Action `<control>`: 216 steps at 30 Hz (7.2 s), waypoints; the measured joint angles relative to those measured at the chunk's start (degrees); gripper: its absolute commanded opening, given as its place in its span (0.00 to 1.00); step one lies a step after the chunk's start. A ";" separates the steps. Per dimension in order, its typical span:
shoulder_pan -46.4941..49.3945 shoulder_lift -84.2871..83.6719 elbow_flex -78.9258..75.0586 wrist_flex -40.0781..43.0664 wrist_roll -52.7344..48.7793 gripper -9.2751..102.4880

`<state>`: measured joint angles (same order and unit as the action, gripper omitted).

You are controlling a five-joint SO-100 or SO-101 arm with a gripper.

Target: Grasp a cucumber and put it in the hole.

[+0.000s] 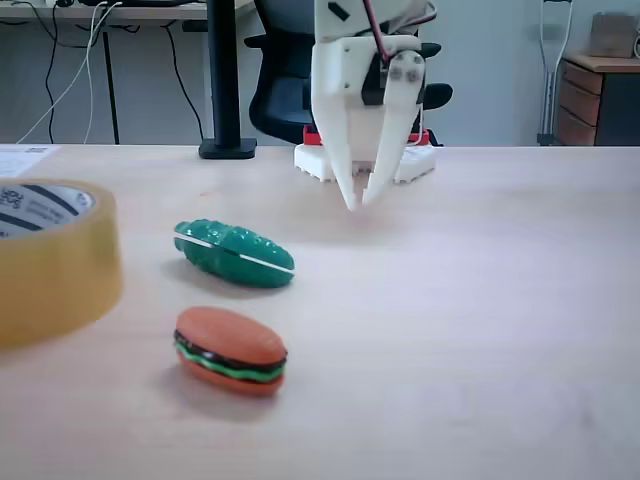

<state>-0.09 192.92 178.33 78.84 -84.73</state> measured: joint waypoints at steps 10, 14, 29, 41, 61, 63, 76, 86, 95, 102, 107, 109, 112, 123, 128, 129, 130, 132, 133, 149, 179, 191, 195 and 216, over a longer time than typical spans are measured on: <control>0.00 0.00 0.00 0.00 0.00 0.08; 0.00 0.00 0.00 0.00 0.00 0.08; 0.00 0.00 0.00 0.00 0.00 0.08; 0.00 0.00 0.00 -0.26 0.00 0.08; 2.02 0.00 -10.90 -10.99 0.00 0.08; 4.22 0.00 -13.36 -13.10 0.70 0.08; 10.81 -30.15 -43.33 -15.03 -1.93 0.11; 10.81 -55.28 -60.73 -21.97 -12.39 0.16; 10.81 -66.18 -63.37 -24.79 -36.74 0.37; 10.81 -68.82 -59.24 -24.79 -54.05 0.43; 10.81 -70.14 -52.56 -24.96 -63.11 0.45; 11.25 -71.72 -51.50 -24.96 -67.15 0.45; 11.51 -74.27 -51.50 -24.96 -70.49 0.46; 14.41 -86.92 -51.50 -31.29 -78.84 0.46; 16.61 -93.87 -55.55 -31.90 -79.37 0.46; 16.96 -95.01 -56.43 -31.90 -79.72 0.46; 17.31 -96.15 -57.30 -31.90 -79.98 0.46; 17.67 -97.47 -58.18 -32.87 -80.16 0.46; 17.84 -98.09 -58.71 -33.40 -80.16 0.46; 20.39 -106.08 -63.98 -32.26 -80.07 0.28; 21.53 -107.58 -65.92 -18.90 -73.39 0.15; 22.94 -99.84 -65.65 -18.19 -57.39 0.16; 22.94 -96.77 -67.06 -18.46 -46.93 0.18; 22.59 -85.17 -60.56 -17.67 -43.95 0.47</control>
<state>22.50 107.75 117.77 61.17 -128.67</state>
